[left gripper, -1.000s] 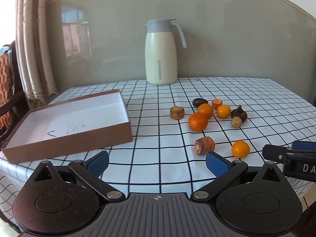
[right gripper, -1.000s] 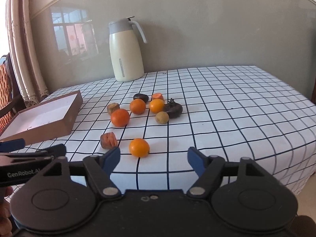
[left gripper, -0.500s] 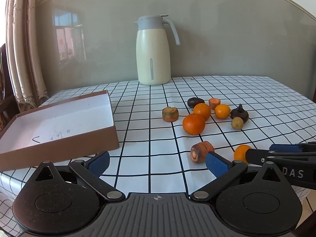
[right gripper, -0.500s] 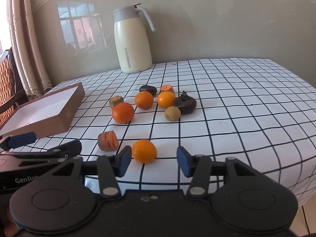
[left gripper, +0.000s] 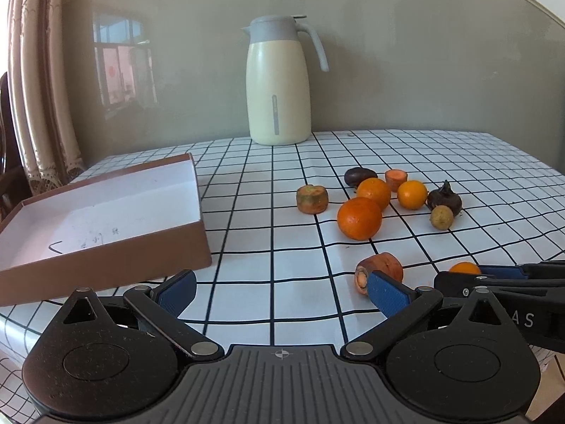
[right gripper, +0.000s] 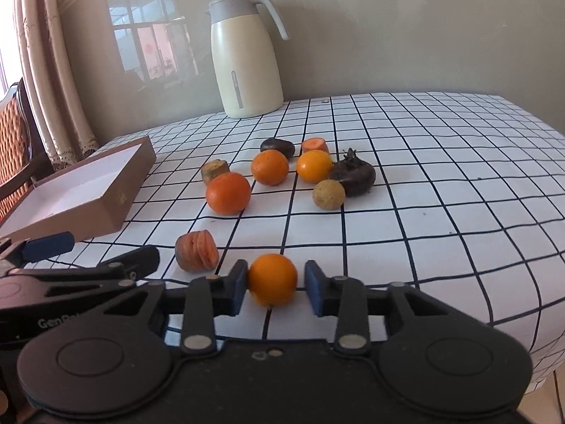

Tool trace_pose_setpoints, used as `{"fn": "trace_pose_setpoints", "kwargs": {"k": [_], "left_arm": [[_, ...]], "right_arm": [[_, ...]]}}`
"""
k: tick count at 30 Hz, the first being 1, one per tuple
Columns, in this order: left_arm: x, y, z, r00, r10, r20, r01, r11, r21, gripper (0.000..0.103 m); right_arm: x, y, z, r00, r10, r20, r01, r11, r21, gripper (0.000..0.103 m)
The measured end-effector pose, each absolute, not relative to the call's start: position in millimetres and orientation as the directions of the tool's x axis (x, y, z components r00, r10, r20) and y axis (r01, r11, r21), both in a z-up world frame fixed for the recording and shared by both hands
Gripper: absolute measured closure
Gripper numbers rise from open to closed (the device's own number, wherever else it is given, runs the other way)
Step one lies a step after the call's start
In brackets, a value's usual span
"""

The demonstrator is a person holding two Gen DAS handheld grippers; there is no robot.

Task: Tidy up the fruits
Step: 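Close the left gripper on the carrot chunk while the right gripper holds the orange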

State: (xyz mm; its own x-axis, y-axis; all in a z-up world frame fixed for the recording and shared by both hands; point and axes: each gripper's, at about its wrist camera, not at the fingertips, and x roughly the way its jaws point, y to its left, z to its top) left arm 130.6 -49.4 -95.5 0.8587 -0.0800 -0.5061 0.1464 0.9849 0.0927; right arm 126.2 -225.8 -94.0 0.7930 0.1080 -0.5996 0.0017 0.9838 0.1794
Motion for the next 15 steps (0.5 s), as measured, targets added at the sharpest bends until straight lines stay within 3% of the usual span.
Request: {"fn": "trace_pose_setpoints", "kwargs": {"k": [15], "left_arm": [[145,-90,-109,0.841,-0.137,-0.523,0.21,0.974,0.083,0.0]], "right_arm": [[120,-260,-94,0.813,-0.005,-0.582,0.102,0.986,0.134,0.08]]}}
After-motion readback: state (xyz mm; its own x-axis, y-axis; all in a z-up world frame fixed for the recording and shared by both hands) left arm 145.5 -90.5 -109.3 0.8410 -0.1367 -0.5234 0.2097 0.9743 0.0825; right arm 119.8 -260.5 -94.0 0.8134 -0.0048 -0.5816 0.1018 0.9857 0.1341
